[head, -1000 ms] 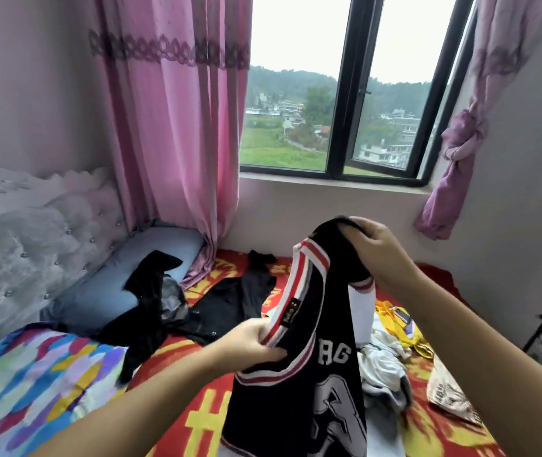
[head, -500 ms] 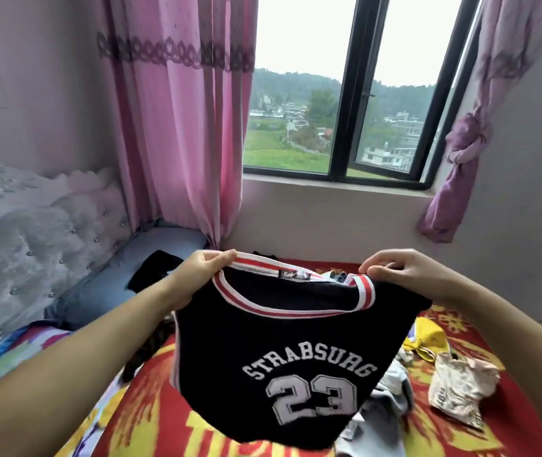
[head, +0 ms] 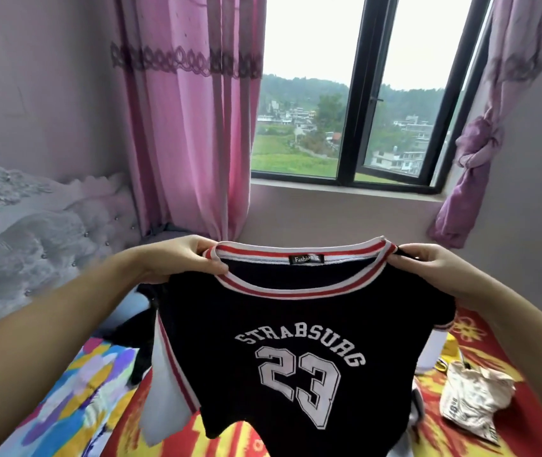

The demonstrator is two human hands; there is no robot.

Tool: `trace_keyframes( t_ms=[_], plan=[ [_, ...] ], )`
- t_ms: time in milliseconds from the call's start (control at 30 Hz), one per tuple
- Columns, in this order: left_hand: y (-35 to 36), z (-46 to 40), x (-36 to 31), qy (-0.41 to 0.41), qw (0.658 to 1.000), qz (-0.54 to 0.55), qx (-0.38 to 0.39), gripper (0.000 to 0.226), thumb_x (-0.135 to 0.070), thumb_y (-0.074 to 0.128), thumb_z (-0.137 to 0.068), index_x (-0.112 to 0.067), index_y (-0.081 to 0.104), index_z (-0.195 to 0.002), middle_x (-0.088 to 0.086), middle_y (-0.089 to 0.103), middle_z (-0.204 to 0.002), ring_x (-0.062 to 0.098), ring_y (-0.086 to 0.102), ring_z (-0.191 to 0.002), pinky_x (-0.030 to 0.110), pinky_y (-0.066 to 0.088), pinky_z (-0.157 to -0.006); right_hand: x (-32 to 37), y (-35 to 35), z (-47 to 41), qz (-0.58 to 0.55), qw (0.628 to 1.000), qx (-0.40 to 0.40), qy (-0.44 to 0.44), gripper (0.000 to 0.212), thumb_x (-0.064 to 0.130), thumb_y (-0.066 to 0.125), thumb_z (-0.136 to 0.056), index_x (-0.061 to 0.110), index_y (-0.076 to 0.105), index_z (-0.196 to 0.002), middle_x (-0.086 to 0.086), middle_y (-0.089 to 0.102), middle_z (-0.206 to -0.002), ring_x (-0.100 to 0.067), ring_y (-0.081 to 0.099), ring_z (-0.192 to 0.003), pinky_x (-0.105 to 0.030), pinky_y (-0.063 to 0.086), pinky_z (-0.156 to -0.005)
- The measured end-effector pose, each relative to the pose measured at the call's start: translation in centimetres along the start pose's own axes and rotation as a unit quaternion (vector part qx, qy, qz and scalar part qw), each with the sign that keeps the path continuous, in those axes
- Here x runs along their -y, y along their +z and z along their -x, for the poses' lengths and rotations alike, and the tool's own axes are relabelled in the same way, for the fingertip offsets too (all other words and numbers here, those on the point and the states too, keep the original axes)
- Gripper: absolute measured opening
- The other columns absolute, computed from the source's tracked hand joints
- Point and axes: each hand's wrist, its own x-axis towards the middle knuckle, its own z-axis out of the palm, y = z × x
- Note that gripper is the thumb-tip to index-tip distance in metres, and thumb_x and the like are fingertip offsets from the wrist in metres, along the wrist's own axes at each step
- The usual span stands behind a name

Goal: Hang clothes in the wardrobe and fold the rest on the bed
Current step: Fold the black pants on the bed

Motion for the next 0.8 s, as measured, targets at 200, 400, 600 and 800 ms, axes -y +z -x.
trace_keyframes(
  t_ms=[200, 400, 600, 800],
  plan=[
    [5.4, -2.4, -2.3, -0.046, 0.959, 0.211, -0.183, 0.019, -0.018, 0.054, -0.096, -0.004, 0.067, -0.095, 0.009, 0.072, -0.071, 0.016, 0.068, -0.059, 0.026, 0.057, -0.056, 1.6, 5.5, -1.7, 0.192, 0.96, -0.197, -0.047, 0.032, 0.036, 0.057, -0.093, 0.01, 0.073, -0.085, 0.0, 0.07, -0.07, -0.005, 0.056, -0.06, -0.028, 0.042, -0.06],
    [13.3, -5.0, -6.0, -0.036, 0.903, 0.389, -0.177, 0.018, -0.011, 0.044, -0.101, -0.011, 0.052, -0.084, 0.003, 0.057, -0.075, 0.01, 0.058, -0.065, 0.021, 0.052, -0.061, 4.0, 14.5, -0.3, 0.139, 0.976, -0.127, -0.113, 0.031, 0.037, 0.05, -0.097, 0.017, 0.074, -0.096, 0.005, 0.074, -0.083, 0.003, 0.062, -0.075, -0.021, 0.046, -0.073],
    [13.1, -3.6, -7.1, -0.037, 0.905, 0.407, -0.122, 0.013, -0.018, 0.045, -0.1, -0.01, 0.047, -0.09, 0.007, 0.049, -0.074, 0.017, 0.057, -0.055, 0.027, 0.055, -0.051, 4.7, 13.9, 0.7, 0.179, 0.979, 0.001, -0.095, 0.056, 0.041, 0.054, -0.092, 0.032, 0.035, -0.144, 0.005, 0.061, -0.125, -0.013, 0.057, -0.115, -0.031, 0.044, -0.1],
    [10.6, -2.1, -5.4, 0.16, 0.928, -0.261, -0.213, 0.064, -0.007, 0.06, -0.086, -0.021, 0.033, -0.142, 0.002, 0.041, -0.14, 0.016, 0.034, -0.135, 0.029, 0.023, -0.113, 5.0, 12.6, 0.8, 0.178, 0.976, -0.007, -0.129, 0.055, 0.003, 0.041, -0.088, 0.033, 0.05, -0.133, 0.0, 0.068, -0.095, -0.012, 0.057, -0.06, -0.023, 0.044, -0.053]
  ],
)
